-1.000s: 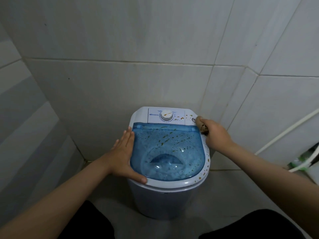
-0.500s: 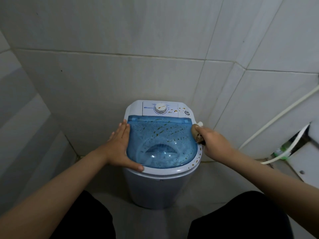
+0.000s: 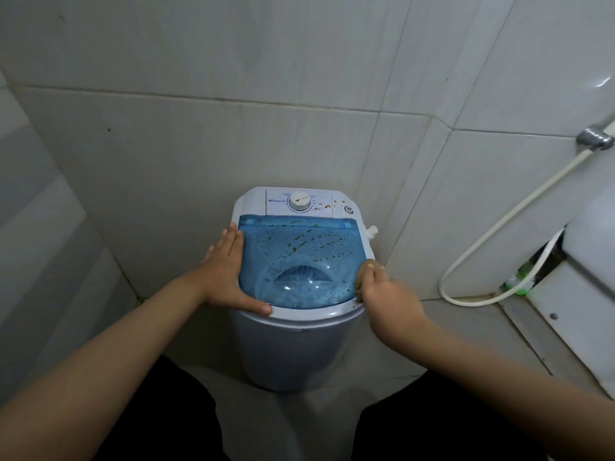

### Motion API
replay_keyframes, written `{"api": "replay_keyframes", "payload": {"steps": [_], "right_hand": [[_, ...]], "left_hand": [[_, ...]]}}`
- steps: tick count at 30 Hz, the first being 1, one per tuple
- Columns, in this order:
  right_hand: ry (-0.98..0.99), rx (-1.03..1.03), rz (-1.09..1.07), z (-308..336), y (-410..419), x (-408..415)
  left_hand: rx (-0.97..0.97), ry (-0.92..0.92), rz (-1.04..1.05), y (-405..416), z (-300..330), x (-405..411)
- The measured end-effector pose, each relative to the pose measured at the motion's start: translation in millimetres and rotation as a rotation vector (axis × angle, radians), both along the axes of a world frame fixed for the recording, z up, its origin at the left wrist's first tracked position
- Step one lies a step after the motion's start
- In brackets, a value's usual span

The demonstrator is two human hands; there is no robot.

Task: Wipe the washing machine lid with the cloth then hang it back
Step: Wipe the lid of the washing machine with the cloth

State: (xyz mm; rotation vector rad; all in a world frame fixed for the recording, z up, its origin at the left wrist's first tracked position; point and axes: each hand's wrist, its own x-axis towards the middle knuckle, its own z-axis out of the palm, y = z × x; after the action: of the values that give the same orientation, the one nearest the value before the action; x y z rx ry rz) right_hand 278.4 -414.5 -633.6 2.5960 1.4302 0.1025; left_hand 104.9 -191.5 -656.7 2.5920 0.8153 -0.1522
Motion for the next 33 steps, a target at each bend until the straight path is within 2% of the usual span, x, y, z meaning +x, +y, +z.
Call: {"api": "replay_keyframes", "payload": {"steps": [2, 5, 9, 13, 15, 18, 21, 25, 28, 30, 33], "right_hand": [[-0.107, -0.097, -0.023, -6.7, 2.1, -17.8], [-0.175, -0.041, -0.023, -18.8, 10.3, -33.7], [-0.261, -0.114, -0.036, -29.2, 20.3, -48.6], [-0.08, -0.147, -0.129, -22.1, 32.9, -65.8], [-0.035, -0.261, -0.107, -7.7, 36.7, -75.5], [-0.008, -0.188, 0.1, -9.0, 43.0, -82.0], [0.094, -0.208, 0.214, 10.5, 43.2, -93.8], [0.475, -0.043, 0.247, 42.1, 37.0, -81.9], [0.837, 0.086, 0.113, 59.9, 42.3, -48.2], [0.835, 0.219, 0.066, 66.4, 51.3, -20.1], [0.705, 0.356, 0.037, 70.6, 73.8, 21.8]], "left_hand": [[0.002, -0.006, 0.001, -0.8, 0.8, -0.7], [0.003, -0.014, 0.005, -2.0, 1.6, -0.4], [0.006, -0.019, 0.008, -1.5, 0.6, 0.3], [0.012, -0.015, 0.006, -0.9, -0.6, -0.1], [0.015, -0.013, 0.005, -1.0, -1.1, -0.5], [0.016, -0.015, 0.008, -1.2, -1.0, -0.7], [0.007, -0.019, 0.007, -2.2, -0.1, -0.5], [0.007, -0.008, 0.007, -2.3, 0.5, -0.2], [0.001, -0.007, 0.0, -1.4, 0.0, -0.5], [0.0, -0.007, -0.004, -1.3, -1.2, -0.9], [-0.002, -0.01, 0.005, 0.2, -3.0, -1.1]]}}
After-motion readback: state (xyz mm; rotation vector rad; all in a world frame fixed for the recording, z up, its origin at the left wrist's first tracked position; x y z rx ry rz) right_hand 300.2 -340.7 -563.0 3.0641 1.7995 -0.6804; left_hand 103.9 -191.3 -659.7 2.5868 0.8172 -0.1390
